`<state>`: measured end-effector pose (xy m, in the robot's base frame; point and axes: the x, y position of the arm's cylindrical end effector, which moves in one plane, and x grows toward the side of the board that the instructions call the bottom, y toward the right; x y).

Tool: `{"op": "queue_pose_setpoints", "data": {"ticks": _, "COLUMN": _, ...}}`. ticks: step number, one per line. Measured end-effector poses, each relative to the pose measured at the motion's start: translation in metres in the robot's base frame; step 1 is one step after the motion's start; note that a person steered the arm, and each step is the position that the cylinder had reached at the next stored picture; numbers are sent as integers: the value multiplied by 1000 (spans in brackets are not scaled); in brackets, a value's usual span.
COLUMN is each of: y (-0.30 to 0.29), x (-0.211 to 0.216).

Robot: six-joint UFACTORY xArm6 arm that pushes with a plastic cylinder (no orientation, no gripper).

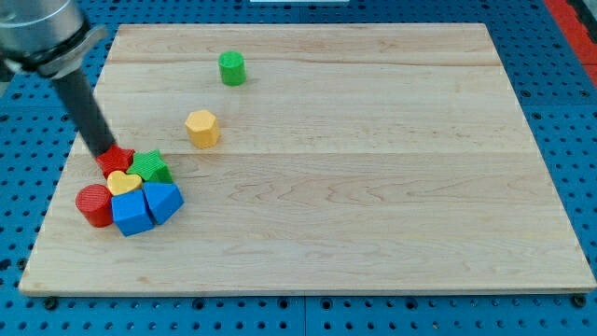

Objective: Place the yellow hexagon above the red star

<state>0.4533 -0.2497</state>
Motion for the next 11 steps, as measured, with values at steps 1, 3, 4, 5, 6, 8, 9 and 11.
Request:
{"op": "queue_pose_setpoints", "data": {"ticks": 1, "y": 51, "x": 8}}
{"op": "queue_pose_setpoints", "data": {"ticks": 3, "y": 30, "x": 12}}
{"op": "queue_pose_setpoints", "data": {"ticks": 4, "y": 6, "x": 59}}
{"op": "queue_pose_setpoints", "data": {"ticks": 5, "y": 64, "x": 60}}
{"op": "queue_pose_setpoints", "data": {"ticks": 6, "y": 117, "x": 58}}
{"op": "queue_pose_setpoints", "data": {"ticks": 8, "y": 152, "x": 46}}
{"op": "queue_pose_setpoints", "data": {"ticks": 9, "y": 152, "x": 38}}
{"op": "queue_pose_setpoints", "data": {"ticks": 11, "y": 83, "x": 12}}
